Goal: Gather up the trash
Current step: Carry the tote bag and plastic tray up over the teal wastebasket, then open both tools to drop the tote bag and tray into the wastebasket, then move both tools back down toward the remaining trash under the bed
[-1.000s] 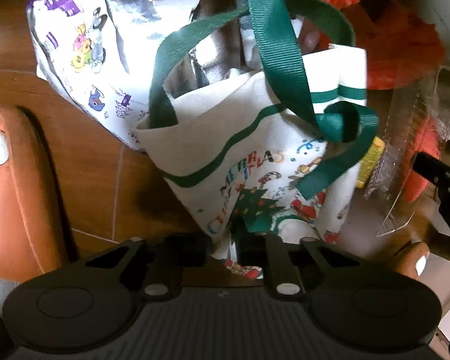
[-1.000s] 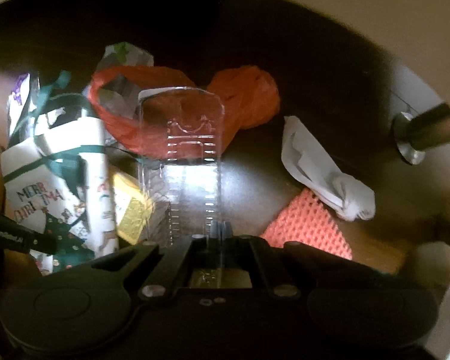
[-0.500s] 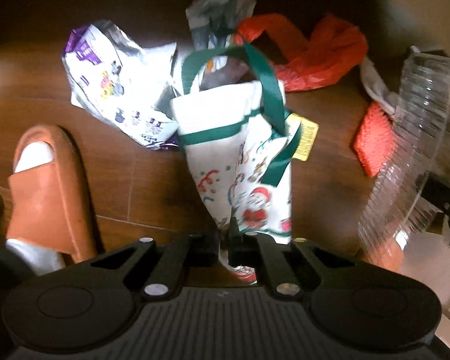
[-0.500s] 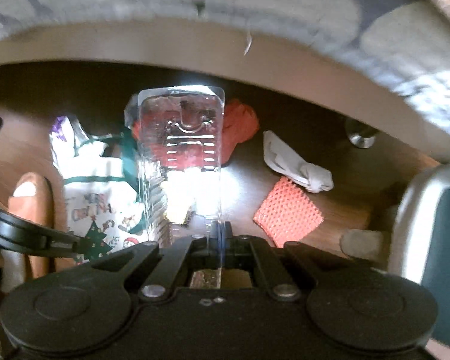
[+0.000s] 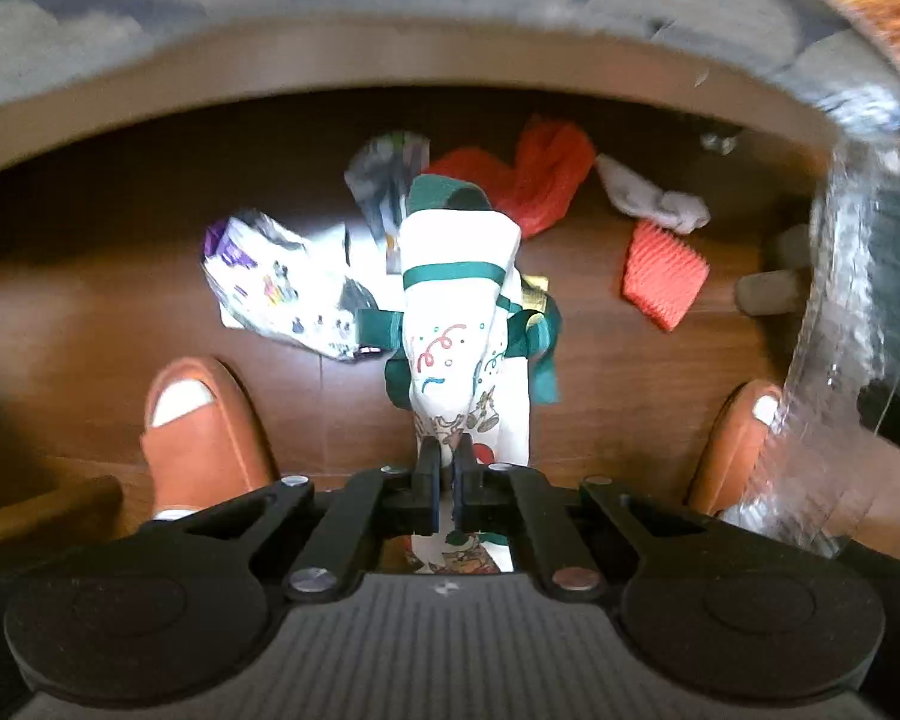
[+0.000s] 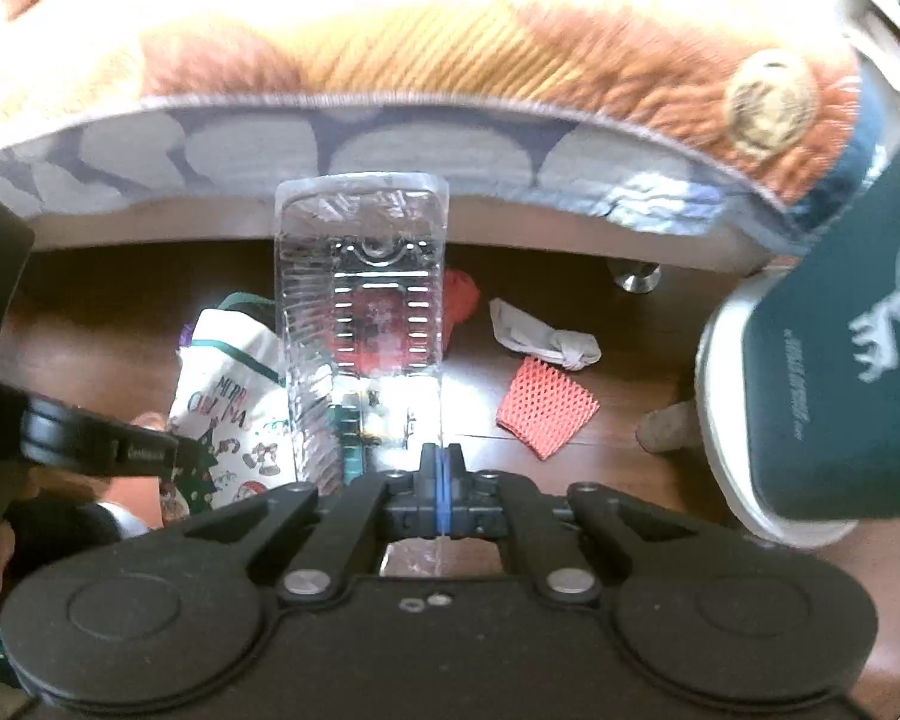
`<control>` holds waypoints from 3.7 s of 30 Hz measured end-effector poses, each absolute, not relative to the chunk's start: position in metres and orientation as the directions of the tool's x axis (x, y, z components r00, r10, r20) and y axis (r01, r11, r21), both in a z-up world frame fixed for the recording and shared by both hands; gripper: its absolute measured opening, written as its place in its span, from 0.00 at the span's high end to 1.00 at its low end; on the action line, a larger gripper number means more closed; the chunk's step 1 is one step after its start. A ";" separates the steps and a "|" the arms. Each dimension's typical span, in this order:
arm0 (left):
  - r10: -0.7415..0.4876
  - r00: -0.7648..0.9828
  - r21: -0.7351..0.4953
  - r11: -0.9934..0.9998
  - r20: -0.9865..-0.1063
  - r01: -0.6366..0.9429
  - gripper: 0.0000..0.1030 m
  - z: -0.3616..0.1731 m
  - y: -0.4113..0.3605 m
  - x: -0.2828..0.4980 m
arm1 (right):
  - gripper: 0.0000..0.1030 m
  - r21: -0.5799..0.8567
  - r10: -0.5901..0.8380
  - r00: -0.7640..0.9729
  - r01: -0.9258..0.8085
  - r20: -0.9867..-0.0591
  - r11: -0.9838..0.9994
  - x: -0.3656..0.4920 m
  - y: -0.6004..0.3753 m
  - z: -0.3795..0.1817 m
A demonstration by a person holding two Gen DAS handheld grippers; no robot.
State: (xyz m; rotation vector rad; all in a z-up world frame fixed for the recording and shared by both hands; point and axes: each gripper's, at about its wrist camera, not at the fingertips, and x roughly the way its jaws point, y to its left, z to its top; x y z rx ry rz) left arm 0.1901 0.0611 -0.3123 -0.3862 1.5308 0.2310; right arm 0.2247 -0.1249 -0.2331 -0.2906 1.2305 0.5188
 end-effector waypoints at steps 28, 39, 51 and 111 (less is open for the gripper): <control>-0.125 0.511 -0.173 0.984 -0.850 -0.047 0.97 0.000 -0.072 0.264 | 0.99 0.025 0.221 0.643 -0.299 -0.733 0.954 0.260 -0.327 -0.036; -0.246 0.572 -0.216 0.969 -0.782 0.120 0.97 0.071 -0.179 0.337 | 0.99 0.034 0.102 0.654 -0.116 -0.749 0.993 0.321 -0.396 -0.042; -0.281 0.470 -0.221 0.959 -0.837 0.180 0.97 0.005 -0.266 0.388 | 0.99 0.044 0.042 0.585 -0.010 -0.810 0.999 0.357 -0.432 -0.088; -0.310 0.509 -0.265 0.951 -0.803 0.162 0.44 0.011 -0.143 0.242 | 0.61 0.228 0.300 0.652 -0.195 -0.696 0.954 0.222 -0.358 0.001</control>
